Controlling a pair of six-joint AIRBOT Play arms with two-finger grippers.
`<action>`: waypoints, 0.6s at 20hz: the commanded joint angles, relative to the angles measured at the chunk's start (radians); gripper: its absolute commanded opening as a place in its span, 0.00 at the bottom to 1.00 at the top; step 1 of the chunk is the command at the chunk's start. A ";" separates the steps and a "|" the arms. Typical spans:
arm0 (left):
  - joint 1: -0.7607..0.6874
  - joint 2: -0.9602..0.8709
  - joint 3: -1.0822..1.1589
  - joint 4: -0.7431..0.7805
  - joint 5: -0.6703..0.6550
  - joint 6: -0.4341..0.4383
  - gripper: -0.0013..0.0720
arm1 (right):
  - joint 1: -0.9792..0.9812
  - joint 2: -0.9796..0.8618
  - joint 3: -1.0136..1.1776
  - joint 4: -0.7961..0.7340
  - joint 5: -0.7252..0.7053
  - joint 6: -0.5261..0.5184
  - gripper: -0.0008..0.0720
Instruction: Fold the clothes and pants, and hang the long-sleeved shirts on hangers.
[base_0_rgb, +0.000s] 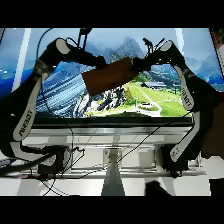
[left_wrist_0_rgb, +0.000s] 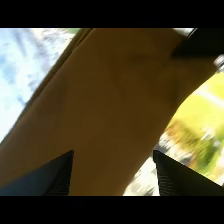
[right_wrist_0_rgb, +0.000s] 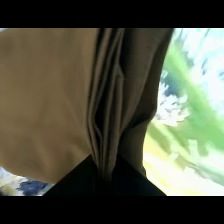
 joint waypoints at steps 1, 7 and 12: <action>0.060 0.121 0.001 0.311 -0.140 -0.024 0.65 | -0.067 0.151 0.018 -0.211 -0.011 0.098 0.03; 0.103 0.326 0.000 0.518 -0.200 -0.032 0.65 | -0.358 0.455 0.018 -0.474 0.177 0.341 0.03; 0.123 0.356 0.000 0.514 -0.199 -0.033 0.66 | -0.642 0.684 0.018 -0.690 0.278 0.505 0.03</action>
